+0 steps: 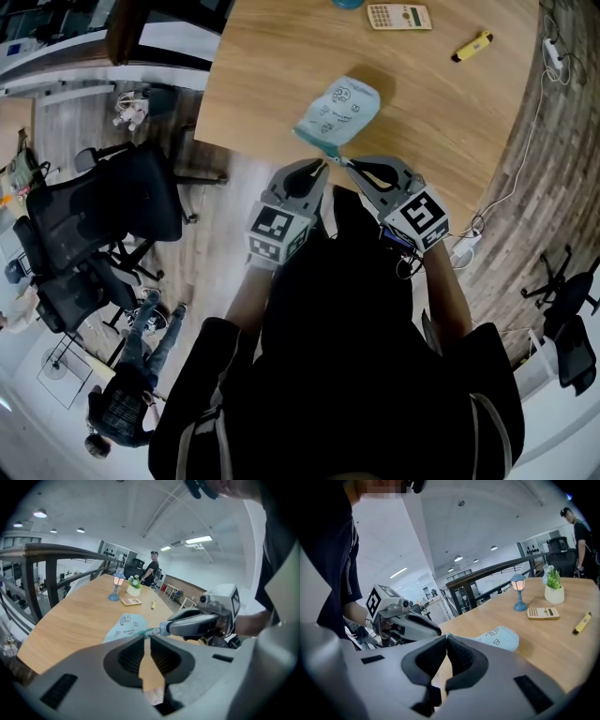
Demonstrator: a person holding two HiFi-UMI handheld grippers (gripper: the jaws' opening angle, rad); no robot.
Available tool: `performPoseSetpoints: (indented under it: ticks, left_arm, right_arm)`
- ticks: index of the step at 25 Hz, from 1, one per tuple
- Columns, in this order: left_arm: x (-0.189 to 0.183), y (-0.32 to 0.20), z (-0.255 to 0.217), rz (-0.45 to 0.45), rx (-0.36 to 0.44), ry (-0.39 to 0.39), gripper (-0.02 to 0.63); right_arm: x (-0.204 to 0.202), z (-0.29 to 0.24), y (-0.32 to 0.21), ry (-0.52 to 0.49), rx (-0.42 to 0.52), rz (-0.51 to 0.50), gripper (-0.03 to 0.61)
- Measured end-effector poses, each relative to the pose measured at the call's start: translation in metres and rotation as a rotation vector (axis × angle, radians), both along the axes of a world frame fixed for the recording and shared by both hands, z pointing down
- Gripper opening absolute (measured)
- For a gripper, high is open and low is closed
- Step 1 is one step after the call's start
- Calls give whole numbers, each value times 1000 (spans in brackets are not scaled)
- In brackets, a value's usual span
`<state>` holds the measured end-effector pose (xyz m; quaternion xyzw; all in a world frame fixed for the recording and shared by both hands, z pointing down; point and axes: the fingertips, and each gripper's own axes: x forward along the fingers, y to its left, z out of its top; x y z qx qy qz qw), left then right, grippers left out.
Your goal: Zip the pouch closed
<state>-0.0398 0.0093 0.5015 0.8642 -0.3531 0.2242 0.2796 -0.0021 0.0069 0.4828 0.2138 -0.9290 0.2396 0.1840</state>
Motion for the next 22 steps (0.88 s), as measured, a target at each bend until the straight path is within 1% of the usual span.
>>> performPoseSetpoints:
  ticks: [2, 7, 9, 14, 17, 22]
  left_arm:
    - [0, -1, -2, -16, -6, 20, 36]
    - [5, 1, -4, 1, -18, 84, 104]
    - [6, 1, -5, 1, -19, 105, 109]
    - [10, 4, -16, 11, 2, 162, 107]
    - [9, 4, -18, 5, 5, 170, 107]
    - [11, 7, -19, 1, -9, 197, 107]
  right_arm:
    - [0, -1, 3, 9, 0, -10, 23]
    - [-3, -7, 7, -11, 11, -23, 23]
    - [-2, -6, 9, -1, 7, -33, 23]
    - [-4, -11, 12, -13, 21, -37, 23]
    - [-6, -10, 16, -2, 26, -58, 23]
    - [-4, -13, 20, -5, 34, -57, 23]
